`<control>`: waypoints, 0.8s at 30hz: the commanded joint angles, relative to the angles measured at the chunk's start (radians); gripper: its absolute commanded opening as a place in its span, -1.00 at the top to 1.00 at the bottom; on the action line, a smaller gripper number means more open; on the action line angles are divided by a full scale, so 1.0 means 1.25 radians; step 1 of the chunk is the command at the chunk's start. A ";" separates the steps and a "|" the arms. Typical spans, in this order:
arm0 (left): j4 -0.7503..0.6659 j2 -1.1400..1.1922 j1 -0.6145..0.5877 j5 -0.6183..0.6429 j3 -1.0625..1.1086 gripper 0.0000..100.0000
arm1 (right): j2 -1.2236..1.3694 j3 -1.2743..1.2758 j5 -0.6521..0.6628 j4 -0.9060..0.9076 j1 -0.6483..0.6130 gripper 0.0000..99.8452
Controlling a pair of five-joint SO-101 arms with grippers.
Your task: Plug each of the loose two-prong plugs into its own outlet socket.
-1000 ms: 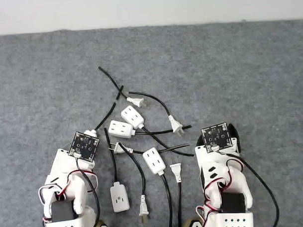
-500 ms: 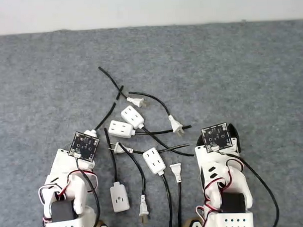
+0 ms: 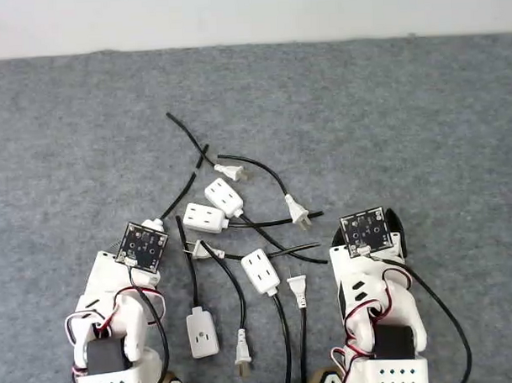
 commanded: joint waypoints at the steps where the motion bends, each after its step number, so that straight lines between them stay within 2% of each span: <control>1: -0.028 -0.009 0.005 -0.009 -0.008 0.93 | -0.004 0.011 0.006 -0.018 0.008 0.51; 24: -0.028 -0.009 0.005 -0.009 -0.008 0.93 | -0.003 0.004 0.017 -0.004 0.040 0.51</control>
